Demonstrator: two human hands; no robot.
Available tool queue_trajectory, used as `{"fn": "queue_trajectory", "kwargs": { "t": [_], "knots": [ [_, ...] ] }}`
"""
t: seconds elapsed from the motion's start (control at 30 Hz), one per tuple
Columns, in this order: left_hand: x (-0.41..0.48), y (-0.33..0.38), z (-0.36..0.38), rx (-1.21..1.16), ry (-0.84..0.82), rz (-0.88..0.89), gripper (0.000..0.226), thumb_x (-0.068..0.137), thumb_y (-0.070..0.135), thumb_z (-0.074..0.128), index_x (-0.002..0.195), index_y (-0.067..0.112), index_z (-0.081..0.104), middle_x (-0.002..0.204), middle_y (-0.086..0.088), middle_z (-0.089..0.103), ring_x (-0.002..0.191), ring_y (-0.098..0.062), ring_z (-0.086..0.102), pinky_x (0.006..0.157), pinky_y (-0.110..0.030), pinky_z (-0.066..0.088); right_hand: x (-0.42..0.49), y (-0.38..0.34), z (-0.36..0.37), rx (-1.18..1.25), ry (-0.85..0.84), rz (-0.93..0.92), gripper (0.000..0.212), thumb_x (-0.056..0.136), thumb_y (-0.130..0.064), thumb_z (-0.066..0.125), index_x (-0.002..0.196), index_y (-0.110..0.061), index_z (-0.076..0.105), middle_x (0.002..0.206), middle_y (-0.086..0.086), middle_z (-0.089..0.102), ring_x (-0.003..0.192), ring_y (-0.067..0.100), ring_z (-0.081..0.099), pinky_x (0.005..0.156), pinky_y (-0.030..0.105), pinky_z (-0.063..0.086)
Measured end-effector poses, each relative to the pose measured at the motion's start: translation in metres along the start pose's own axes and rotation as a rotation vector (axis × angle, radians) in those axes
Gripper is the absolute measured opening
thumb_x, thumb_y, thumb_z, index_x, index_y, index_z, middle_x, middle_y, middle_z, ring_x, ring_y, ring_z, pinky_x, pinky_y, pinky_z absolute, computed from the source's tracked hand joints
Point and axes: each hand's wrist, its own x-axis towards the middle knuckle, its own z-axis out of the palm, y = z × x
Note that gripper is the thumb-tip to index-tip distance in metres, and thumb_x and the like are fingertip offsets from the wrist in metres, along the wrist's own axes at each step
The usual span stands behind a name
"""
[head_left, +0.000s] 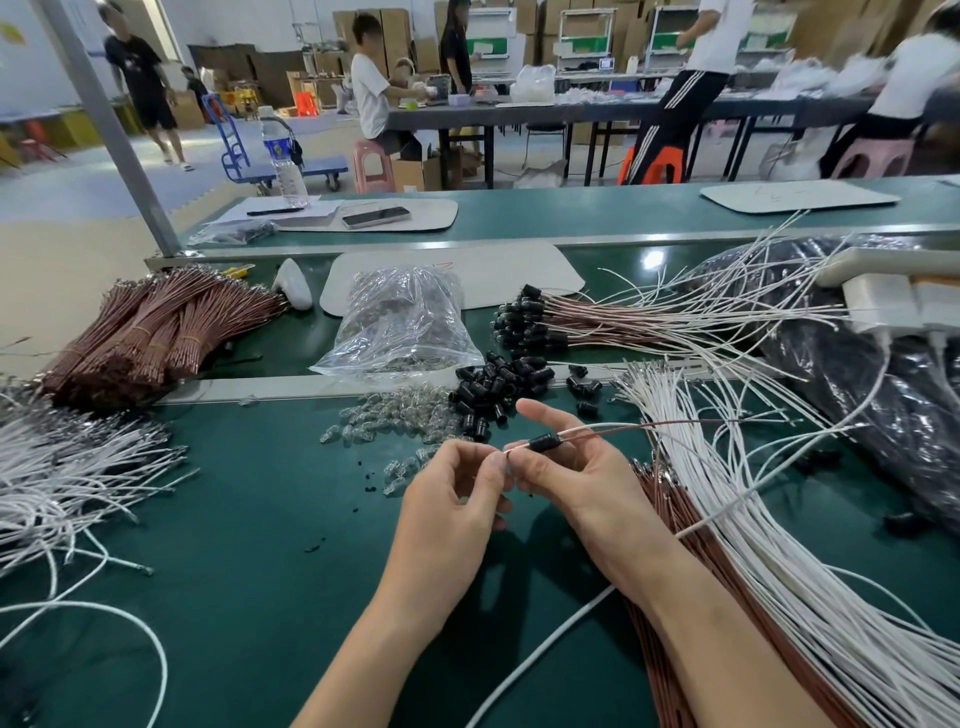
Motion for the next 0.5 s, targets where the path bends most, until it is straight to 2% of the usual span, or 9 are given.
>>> {"fn": "queue_trajectory", "kwargs": {
  "t": [0.2,0.4,0.5],
  "knots": [
    [-0.0004,0.0022,0.0006,0.018,-0.013,0.021,0.011,0.102,0.021,0.057,0.096,0.019,0.066,0.082,0.006,0.073,0.072,-0.014,0.068,0.064,-0.025,0.056,-0.0023,-0.0017,0.0005,0.006,-0.011,-0.014,0.049,0.072,-0.037,0.085,0.119,-0.038,0.071,0.099,0.012,0.077,0.091,0.02,0.072,0.081,0.026,0.056],
    [-0.0016,0.0036,0.002,0.046,-0.018,0.026,0.011,0.102,0.024,0.058,0.096,0.02,0.067,0.084,0.006,0.074,0.072,-0.012,0.068,0.063,-0.026,0.056,-0.002,-0.0019,-0.0032,-0.031,0.014,-0.021,0.048,0.075,-0.032,0.083,0.12,-0.041,0.07,0.082,0.003,0.072,0.079,0.014,0.068,0.079,0.024,0.057],
    [-0.0015,0.0047,-0.0001,0.127,0.012,0.055,0.013,0.102,0.034,0.056,0.096,0.03,0.066,0.084,0.01,0.072,0.072,-0.008,0.066,0.065,-0.022,0.052,-0.0023,-0.0033,-0.0042,-0.014,0.029,-0.013,0.046,0.075,-0.029,0.083,0.118,-0.04,0.071,0.08,0.001,0.07,0.078,0.012,0.067,0.076,0.022,0.056]
  ]
}}
